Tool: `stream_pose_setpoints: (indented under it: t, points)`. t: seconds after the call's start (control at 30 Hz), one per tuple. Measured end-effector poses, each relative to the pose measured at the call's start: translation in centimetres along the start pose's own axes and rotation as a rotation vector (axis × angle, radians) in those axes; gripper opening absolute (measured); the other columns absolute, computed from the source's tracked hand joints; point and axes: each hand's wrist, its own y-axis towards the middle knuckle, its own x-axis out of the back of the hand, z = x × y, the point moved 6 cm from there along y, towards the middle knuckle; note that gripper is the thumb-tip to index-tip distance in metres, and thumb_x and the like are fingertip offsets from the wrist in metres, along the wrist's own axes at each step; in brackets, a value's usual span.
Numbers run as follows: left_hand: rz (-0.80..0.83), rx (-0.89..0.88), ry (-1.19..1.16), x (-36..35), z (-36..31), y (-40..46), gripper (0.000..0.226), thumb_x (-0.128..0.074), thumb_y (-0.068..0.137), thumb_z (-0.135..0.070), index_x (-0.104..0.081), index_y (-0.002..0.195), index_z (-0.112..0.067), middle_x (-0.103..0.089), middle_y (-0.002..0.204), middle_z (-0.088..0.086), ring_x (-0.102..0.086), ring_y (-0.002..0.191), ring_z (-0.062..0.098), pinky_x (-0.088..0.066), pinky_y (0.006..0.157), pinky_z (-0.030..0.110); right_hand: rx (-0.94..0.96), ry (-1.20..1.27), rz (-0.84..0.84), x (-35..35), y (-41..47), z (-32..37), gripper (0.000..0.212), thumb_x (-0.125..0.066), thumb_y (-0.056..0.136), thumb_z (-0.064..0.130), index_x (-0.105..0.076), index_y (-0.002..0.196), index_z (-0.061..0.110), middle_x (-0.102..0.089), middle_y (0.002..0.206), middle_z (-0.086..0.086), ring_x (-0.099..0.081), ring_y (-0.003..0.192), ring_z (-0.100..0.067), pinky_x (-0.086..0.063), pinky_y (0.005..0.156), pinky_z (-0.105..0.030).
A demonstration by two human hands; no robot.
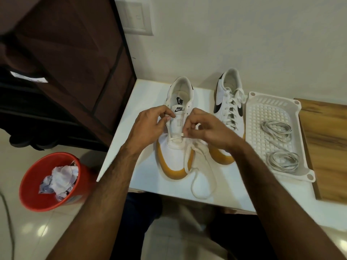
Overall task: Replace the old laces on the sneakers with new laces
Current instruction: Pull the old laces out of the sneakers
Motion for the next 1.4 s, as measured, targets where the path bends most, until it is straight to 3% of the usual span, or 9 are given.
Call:
stream_pose_setpoints:
  t: [0.1,0.2,0.3,0.4,0.5,0.7,0.97,1.2,1.4]
  points:
    - [0.021,-0.004,0.012,-0.3,-0.2,0.0,0.014,-0.063,0.099,-0.021,-0.071,0.110,-0.026,-0.062,0.099,-0.014,-0.058,0.096,0.006,-0.043,0.089,0.014,0.096,0.317,0.236,1.3,-2.4,0.8,0.001,-0.069,0.084,0.004,-0.069,0.085,0.004,-0.057,0.090,-0.008,-0.057,0.085,-0.017,-0.044,0.080,-0.025]
    - [0.019,-0.026,0.020,0.0,-0.4,0.0,0.014,-0.063,0.099,-0.020,-0.071,0.110,-0.025,-0.060,0.097,-0.015,-0.059,0.096,0.006,-0.047,0.091,0.019,0.136,0.445,0.245,3.1,-3.4,1.7,0.003,-0.067,0.084,0.000,-0.066,0.086,0.002,-0.058,0.089,-0.006,-0.056,0.086,-0.018,-0.045,0.081,-0.027]
    - [-0.005,-0.097,0.049,-0.2,-0.4,-0.1,0.013,-0.062,0.099,-0.021,-0.071,0.108,-0.024,-0.064,0.100,-0.014,-0.061,0.096,0.008,-0.054,0.096,0.032,-0.009,0.202,0.302,3.6,-4.0,0.8,0.014,-0.069,0.089,-0.001,-0.072,0.082,0.011,-0.069,0.085,0.002,-0.064,0.084,-0.011,-0.046,0.080,-0.019]
    - [-0.035,-0.156,0.168,-0.6,-0.9,0.1,0.011,-0.062,0.099,-0.025,-0.069,0.106,-0.029,-0.055,0.102,-0.008,-0.053,0.098,0.012,-0.051,0.090,0.042,-0.228,-0.190,0.382,2.3,-4.3,-1.5,0.028,-0.067,0.096,0.026,-0.075,0.070,0.026,-0.071,0.074,0.012,-0.062,0.069,0.001,-0.042,0.069,-0.010]
    - [-0.003,-0.220,0.274,-0.6,-1.8,-0.1,0.007,-0.065,0.094,-0.034,-0.069,0.100,-0.032,-0.044,0.097,-0.008,-0.040,0.096,0.010,-0.037,0.086,0.037,-0.266,-0.347,0.197,2.3,-3.2,-2.4,0.036,-0.065,0.094,0.048,-0.076,0.070,0.025,-0.068,0.067,0.004,-0.056,0.057,-0.004,-0.040,0.058,-0.012]
    - [0.192,-0.280,0.309,-1.9,-3.1,-1.5,0.016,-0.072,0.088,-0.040,-0.067,0.100,-0.031,-0.043,0.098,-0.010,-0.041,0.099,0.009,-0.027,0.086,0.034,-0.221,-0.193,-0.313,1.4,-1.1,-1.5,0.025,-0.069,0.094,0.039,-0.063,0.090,0.016,-0.067,0.078,0.006,-0.061,0.069,-0.006,-0.041,0.055,-0.016]
    - [0.106,-0.200,0.378,-2.4,-3.2,-1.1,0.024,-0.076,0.086,-0.039,-0.073,0.104,-0.024,-0.047,0.100,-0.006,-0.049,0.102,0.017,-0.029,0.086,0.036,-0.332,-0.148,-0.324,0.5,0.1,-2.3,0.032,-0.072,0.086,0.041,-0.063,0.093,0.012,-0.067,0.079,0.003,-0.063,0.071,-0.011,-0.043,0.055,-0.021]
    - [0.138,-0.089,-0.003,-2.4,-2.8,-1.0,0.012,-0.085,0.075,-0.011,-0.076,0.072,-0.018,-0.057,0.094,-0.004,-0.058,0.088,0.009,-0.048,0.076,0.025,-0.337,-0.141,-0.269,0.4,-0.1,-2.3,0.032,-0.068,0.090,0.045,-0.062,0.095,0.014,-0.069,0.083,0.001,-0.063,0.071,-0.009,-0.042,0.057,-0.022]
    - [0.139,-0.116,-0.099,-1.8,-2.2,-1.1,0.012,-0.086,0.073,-0.011,-0.078,0.073,-0.020,-0.057,0.107,-0.012,-0.061,0.099,0.005,-0.052,0.079,0.018,-0.343,-0.075,-0.350,-0.2,-0.1,-2.1,0.036,-0.066,0.094,0.044,-0.060,0.089,0.008,-0.071,0.083,-0.009,-0.067,0.078,-0.022,-0.051,0.067,-0.037]
